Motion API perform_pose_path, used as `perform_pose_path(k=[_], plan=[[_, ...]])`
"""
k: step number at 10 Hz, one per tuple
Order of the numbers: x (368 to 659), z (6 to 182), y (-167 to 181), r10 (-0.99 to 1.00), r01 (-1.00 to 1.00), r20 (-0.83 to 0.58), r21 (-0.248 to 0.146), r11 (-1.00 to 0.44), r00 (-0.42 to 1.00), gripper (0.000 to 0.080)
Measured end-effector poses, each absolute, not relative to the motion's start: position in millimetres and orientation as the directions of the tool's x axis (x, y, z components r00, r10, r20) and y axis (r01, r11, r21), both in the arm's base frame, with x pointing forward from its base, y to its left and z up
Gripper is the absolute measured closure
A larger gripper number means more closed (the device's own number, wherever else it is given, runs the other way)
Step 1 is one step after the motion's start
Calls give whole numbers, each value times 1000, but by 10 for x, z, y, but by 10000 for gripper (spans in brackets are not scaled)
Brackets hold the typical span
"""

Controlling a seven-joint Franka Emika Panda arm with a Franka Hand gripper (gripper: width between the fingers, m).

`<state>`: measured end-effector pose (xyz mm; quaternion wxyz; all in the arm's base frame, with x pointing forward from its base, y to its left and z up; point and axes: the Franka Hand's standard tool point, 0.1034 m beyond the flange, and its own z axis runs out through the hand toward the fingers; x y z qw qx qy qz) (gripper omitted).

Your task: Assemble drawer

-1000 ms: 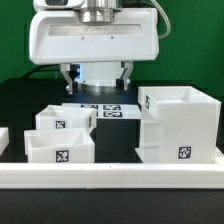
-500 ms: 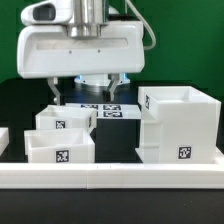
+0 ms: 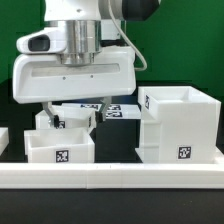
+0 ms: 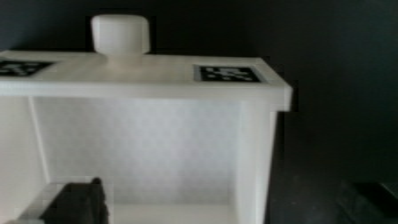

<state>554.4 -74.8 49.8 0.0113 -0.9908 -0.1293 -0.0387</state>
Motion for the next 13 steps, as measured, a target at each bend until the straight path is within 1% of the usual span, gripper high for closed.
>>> perform_pose_path(k=[1, 6, 9, 13], plan=[[5524, 448, -722, 258, 260, 71, -16, -966, 963, 151], [5493, 425, -749, 260, 261, 60, -22, -965, 964, 151], [5436, 206, -762, 259, 260, 52, -12, -965, 964, 151], [5389, 64, -760, 258, 259, 43, -10, -966, 965, 151]])
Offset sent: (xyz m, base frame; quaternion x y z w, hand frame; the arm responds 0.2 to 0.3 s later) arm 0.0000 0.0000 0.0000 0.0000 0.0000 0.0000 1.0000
